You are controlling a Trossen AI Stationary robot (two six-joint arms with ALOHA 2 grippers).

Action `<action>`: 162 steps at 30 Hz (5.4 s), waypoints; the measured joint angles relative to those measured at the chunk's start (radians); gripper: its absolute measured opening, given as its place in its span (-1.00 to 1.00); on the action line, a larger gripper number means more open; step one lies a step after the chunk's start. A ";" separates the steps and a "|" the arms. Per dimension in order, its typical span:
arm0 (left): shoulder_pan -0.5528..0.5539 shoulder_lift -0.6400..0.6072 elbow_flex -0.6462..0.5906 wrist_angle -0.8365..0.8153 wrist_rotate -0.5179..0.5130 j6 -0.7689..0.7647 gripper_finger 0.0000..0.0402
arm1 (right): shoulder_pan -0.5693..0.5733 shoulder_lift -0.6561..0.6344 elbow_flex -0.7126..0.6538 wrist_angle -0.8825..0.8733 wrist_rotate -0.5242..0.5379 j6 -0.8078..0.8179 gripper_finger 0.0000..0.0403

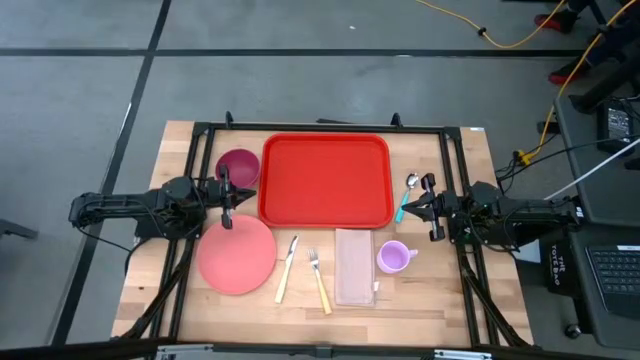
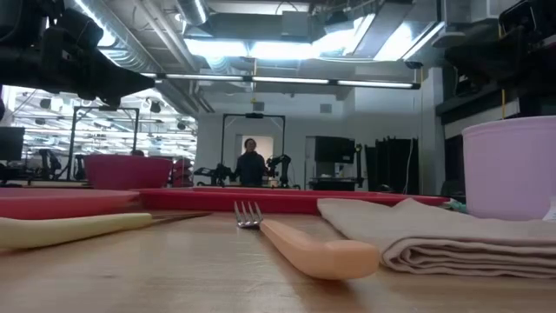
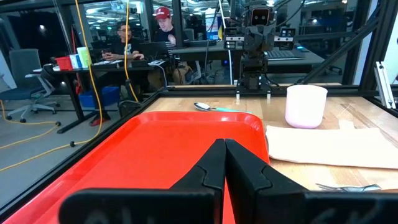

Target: Set up tray

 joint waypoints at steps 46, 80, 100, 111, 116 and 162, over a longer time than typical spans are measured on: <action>0.000 0.000 0.000 0.000 0.000 0.000 -0.98 | 0.000 0.000 0.000 0.000 0.000 0.053 -0.89; 0.000 0.000 0.014 0.060 0.030 -0.043 -0.98 | 0.000 0.001 0.014 -0.069 0.104 0.106 -0.97; 0.003 0.344 0.257 0.065 -0.003 -0.075 -0.99 | 0.000 0.355 0.407 -0.343 0.297 0.117 -0.98; 0.004 0.595 0.432 0.052 -0.004 -0.014 -0.98 | 0.001 0.598 0.706 -0.680 0.303 0.200 -0.98; 0.004 0.647 0.440 0.051 -0.004 -0.042 -0.98 | 0.039 0.710 0.825 -0.866 0.314 0.247 -0.98; 0.004 0.674 0.440 0.088 -0.008 0.035 -0.98 | 0.887 1.100 1.077 -1.323 0.508 1.118 -1.00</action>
